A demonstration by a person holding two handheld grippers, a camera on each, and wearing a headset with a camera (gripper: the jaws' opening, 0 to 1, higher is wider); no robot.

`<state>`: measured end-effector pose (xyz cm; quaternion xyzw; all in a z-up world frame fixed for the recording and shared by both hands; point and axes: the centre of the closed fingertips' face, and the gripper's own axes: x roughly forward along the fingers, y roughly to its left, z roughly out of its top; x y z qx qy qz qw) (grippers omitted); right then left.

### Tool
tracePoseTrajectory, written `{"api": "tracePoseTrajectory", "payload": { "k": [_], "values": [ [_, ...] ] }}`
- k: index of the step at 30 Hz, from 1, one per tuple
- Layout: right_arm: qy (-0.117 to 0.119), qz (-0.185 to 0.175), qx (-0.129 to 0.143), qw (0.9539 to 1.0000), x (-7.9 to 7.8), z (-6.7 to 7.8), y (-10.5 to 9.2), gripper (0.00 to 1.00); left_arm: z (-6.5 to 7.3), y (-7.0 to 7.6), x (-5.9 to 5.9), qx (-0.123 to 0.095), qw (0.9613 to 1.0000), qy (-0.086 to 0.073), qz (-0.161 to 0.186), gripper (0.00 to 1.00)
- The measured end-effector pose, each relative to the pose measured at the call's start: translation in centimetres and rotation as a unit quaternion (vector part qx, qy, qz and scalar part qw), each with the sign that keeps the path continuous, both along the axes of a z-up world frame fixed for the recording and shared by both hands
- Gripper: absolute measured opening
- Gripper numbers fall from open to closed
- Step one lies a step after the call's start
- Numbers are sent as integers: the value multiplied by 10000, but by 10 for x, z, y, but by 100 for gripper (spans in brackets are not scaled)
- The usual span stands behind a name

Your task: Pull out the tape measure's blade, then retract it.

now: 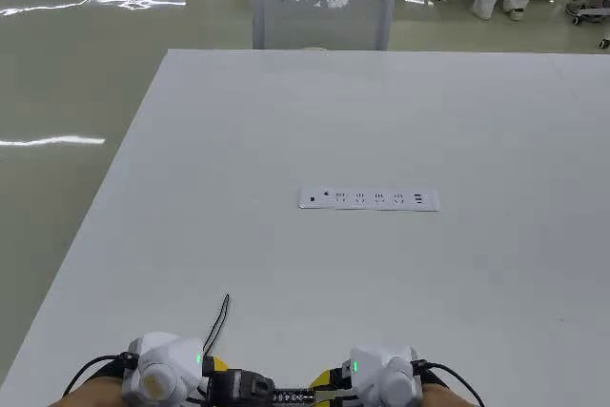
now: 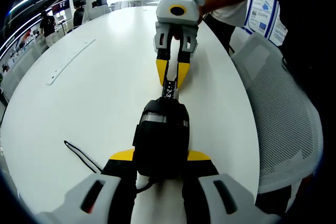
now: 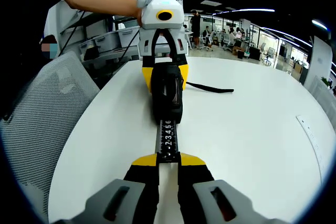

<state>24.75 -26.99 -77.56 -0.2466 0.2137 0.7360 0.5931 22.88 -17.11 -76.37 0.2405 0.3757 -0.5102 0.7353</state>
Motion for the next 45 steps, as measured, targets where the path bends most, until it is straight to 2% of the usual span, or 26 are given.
{"api": "tracePoseTrajectory", "payload": {
  "k": [45],
  "values": [
    [120, -88, -34, 9999, 8, 3, -37, 10, -1, -1, 0, 14, 10000, 64, 20, 29]
  ]
}}
